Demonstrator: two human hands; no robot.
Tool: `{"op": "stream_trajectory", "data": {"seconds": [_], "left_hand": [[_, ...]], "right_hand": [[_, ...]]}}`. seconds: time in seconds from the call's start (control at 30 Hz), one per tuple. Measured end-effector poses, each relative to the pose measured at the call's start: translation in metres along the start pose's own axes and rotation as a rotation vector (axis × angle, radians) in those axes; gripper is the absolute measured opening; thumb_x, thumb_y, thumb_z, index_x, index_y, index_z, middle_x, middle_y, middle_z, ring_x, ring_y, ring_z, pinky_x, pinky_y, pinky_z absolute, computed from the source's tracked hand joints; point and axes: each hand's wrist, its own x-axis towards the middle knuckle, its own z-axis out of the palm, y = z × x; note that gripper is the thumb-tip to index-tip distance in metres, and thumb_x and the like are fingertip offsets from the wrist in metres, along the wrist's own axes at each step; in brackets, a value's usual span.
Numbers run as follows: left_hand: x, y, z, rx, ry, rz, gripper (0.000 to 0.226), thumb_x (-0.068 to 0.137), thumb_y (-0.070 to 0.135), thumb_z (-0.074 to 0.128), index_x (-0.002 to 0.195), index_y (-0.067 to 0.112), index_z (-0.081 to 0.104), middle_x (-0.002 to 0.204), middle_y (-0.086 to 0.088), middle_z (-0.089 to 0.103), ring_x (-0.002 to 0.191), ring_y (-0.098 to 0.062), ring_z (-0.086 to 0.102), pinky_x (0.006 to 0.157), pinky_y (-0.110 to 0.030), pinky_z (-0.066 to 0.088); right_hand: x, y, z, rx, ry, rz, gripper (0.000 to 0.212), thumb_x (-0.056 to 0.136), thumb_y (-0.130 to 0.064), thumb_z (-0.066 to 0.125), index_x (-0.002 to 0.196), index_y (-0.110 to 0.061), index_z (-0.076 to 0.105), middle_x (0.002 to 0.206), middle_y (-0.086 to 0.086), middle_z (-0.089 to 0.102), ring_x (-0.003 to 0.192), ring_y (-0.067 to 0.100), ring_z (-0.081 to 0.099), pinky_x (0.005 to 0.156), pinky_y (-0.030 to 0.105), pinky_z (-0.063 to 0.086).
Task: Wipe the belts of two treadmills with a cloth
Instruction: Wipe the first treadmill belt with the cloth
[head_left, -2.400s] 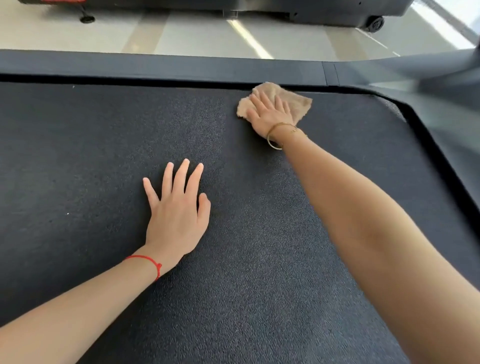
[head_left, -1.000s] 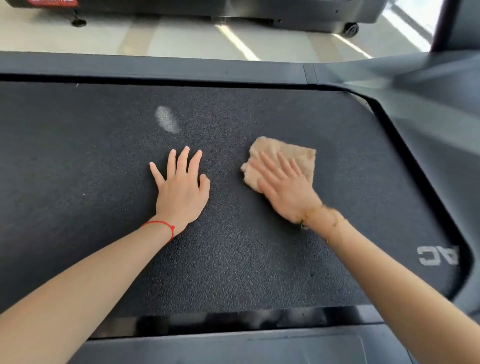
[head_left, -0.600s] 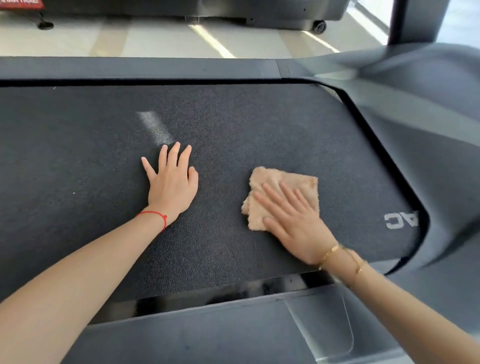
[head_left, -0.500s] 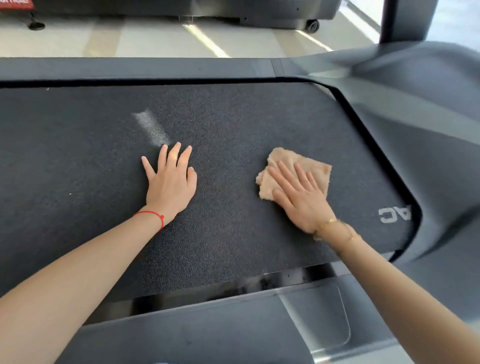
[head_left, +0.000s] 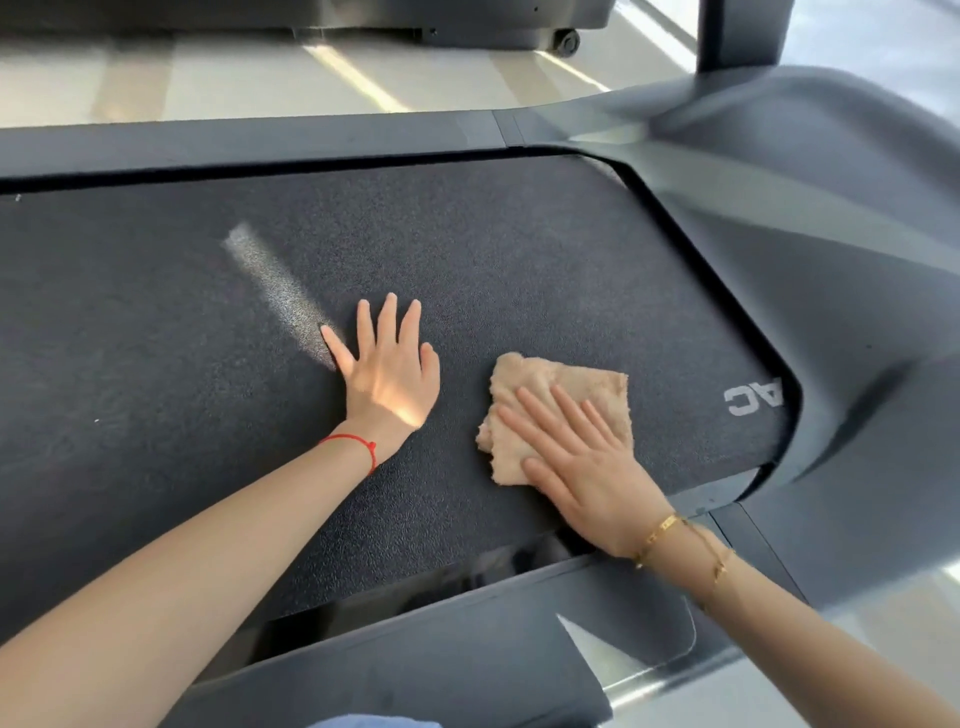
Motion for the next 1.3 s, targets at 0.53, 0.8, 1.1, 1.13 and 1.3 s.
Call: {"op": "stream_trajectory", "data": {"seconds": [0.53,0.8,1.1,1.13,1.3], "left_hand": [[0.034,0.042,0.006,0.008,-0.024,0.063,0.055,0.104,0.031,0.030,0.157,0.023,0.021,0.165,-0.004,0.014,0.153,-0.029,0.004,0.115,-0.069,0.000],[0.048,0.047,0.022,0.035,0.018,0.011,0.056,0.103,0.035,0.026,0.158,0.025,0.017,0.166,-0.002,0.012,0.153,-0.028,0.004,0.117,-0.068,0.000],[0.049,0.049,0.027,0.098,0.032,0.000,0.060,0.099,0.038,0.016,0.157,0.024,0.021,0.164,-0.002,0.018,0.153,-0.028,0.009,0.116,-0.070,0.005],[0.049,0.050,0.026,0.104,0.030,-0.001,0.061,0.098,0.039,0.014,0.157,0.024,0.021,0.164,-0.002,0.018,0.153,-0.028,0.009,0.116,-0.070,0.006],[0.048,0.050,0.022,0.163,-0.006,-0.002,0.065,0.095,0.041,0.011,0.157,0.024,0.019,0.165,-0.002,0.018,0.153,-0.027,0.010,0.115,-0.070,0.009]], "right_hand": [[-0.008,0.042,-0.011,0.025,-0.040,-0.004,0.050,0.105,-0.047,0.016,0.153,-0.049,0.002,0.161,-0.026,-0.006,0.150,0.008,-0.017,0.121,0.033,-0.011],[0.107,0.138,-0.036,0.063,0.029,0.180,0.050,0.106,-0.045,0.019,0.154,-0.047,0.007,0.163,-0.020,-0.003,0.152,0.018,-0.008,0.122,0.039,-0.007],[0.298,0.164,-0.062,0.045,-0.006,0.271,0.052,0.104,-0.046,0.014,0.156,-0.040,0.008,0.165,-0.011,-0.001,0.152,0.028,-0.006,0.122,0.048,-0.007],[0.310,0.148,-0.059,0.042,-0.024,0.215,0.052,0.105,-0.045,0.013,0.156,-0.040,0.008,0.165,-0.010,-0.001,0.152,0.029,-0.006,0.121,0.048,-0.007],[0.304,0.092,-0.037,0.028,-0.045,-0.153,0.050,0.106,-0.044,0.016,0.156,-0.040,0.012,0.165,-0.012,0.004,0.152,0.025,-0.004,0.121,0.042,-0.006]]}}
